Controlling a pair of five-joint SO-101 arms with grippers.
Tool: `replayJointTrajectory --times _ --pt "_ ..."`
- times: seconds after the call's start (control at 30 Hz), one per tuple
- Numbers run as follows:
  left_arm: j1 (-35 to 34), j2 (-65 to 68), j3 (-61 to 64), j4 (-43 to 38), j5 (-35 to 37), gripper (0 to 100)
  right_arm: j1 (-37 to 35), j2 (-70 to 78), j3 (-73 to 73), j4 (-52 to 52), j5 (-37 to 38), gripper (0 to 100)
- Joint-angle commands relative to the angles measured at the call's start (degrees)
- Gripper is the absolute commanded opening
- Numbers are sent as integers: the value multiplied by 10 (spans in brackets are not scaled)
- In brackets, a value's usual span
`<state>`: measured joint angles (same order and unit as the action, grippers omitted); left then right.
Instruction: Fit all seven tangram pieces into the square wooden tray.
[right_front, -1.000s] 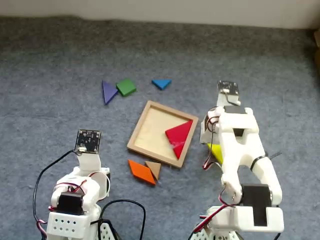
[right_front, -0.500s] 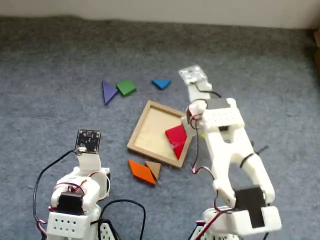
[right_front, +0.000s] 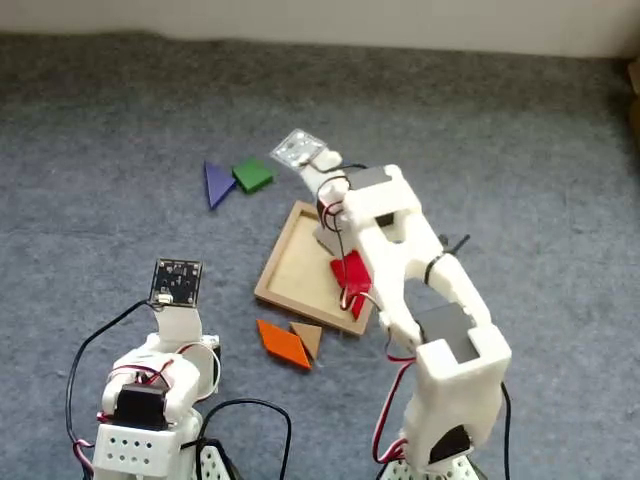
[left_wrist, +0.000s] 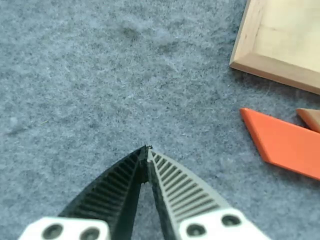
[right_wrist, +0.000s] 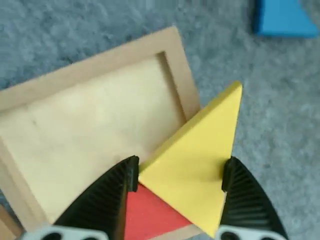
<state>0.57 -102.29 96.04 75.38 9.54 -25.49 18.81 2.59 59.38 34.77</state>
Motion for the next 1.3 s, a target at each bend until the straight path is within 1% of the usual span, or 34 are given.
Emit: replayJointTrajectory --times 0.0,0.33,0.5,0.67,0.73,0.87,0.93,1.1,1.17,1.27 --pt "-7 -15 11 4 -2 7 -15 10 -54 3 30 160" --pt "-7 -15 11 4 -2 7 -48 24 -60 7 38 160" --pt "-7 -15 11 4 -2 7 -64 24 -63 56 40 163" --pt "-7 -15 11 4 -2 7 -64 27 -63 62 40 166" --pt "-7 -15 11 4 -2 7 -63 27 -63 65 40 197" --pt "-7 -15 11 4 -2 7 -63 26 -63 65 39 315" --pt "-7 -15 11 4 -2 7 -63 25 -63 65 39 333" --pt "-7 -15 11 4 -2 7 -58 19 -63 67 39 332" --pt "-7 -15 11 4 -2 7 -58 1 -63 90 39 321" --pt "-7 -15 11 4 -2 7 -61 -31 -63 115 40 232"
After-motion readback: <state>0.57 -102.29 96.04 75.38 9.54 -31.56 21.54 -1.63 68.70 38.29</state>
